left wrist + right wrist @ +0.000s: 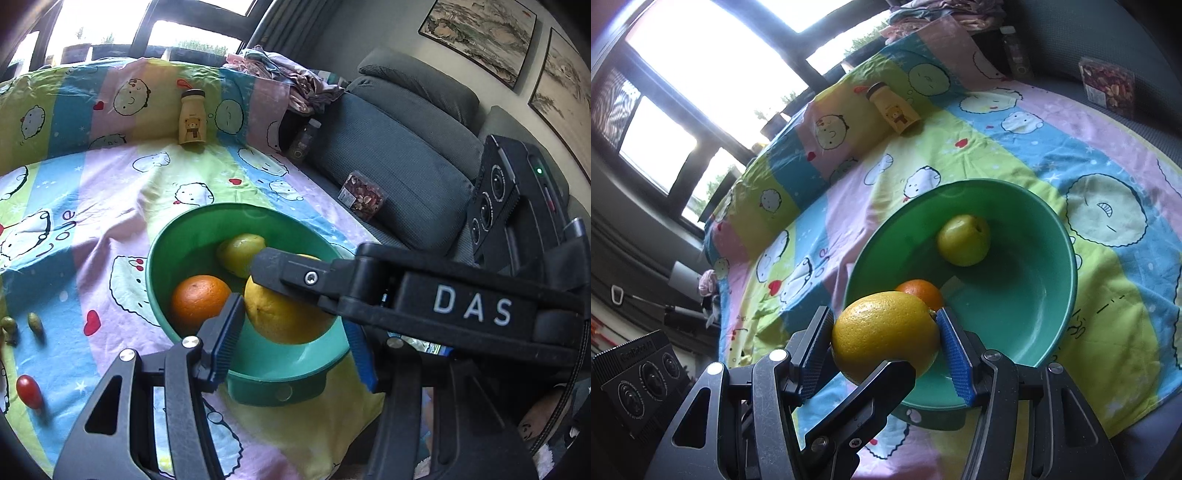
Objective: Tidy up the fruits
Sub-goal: 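Carry the grapefruit over the green basin with the right gripper, then open the right gripper to release the grapefruit into the basin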
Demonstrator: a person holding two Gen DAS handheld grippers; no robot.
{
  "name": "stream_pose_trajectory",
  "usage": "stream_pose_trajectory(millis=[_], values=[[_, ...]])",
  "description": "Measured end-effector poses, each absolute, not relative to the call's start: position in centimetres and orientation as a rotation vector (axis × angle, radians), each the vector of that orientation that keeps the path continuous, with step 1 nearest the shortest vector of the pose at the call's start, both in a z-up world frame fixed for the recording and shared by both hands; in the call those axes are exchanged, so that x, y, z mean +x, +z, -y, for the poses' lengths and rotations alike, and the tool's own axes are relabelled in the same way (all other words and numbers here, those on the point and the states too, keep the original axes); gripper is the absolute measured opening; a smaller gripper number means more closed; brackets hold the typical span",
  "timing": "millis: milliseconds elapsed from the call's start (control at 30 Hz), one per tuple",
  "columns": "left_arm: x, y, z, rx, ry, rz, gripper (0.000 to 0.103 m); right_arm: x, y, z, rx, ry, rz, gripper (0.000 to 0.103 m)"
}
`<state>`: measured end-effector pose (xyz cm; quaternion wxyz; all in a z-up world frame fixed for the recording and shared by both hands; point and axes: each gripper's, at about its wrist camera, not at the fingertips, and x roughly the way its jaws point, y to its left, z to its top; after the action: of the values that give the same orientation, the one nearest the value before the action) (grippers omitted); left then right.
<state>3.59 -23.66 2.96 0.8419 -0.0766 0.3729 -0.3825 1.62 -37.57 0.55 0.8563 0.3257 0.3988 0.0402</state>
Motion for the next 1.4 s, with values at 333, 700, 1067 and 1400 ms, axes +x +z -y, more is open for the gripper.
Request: stream_pose_trajectory(millis=[333,700,1067,1400], values=[[4.4,1.9,25.3,-0.183,-0.853,-0.828,0.054,1.6,-0.3,39.0,0.693,0.021,-0.868,0.06],[4.9,1.0,26.3,-0.209,-0.88,-0.869,0.054,1.6,-1.1,40.0,0.71,-0.028,-0.9,0.06],[5.2,0.4,26.7,-0.223,-0.898,-0.898,0.054,1.6,-1.6,40.5,0.719,-0.061,-0.925,0.06],[5.2,0.3,26.8,-0.222,-0.884,-0.903,0.053,1.6,-2.0,41.0,0.752,-0.066,-0.927,0.06]])
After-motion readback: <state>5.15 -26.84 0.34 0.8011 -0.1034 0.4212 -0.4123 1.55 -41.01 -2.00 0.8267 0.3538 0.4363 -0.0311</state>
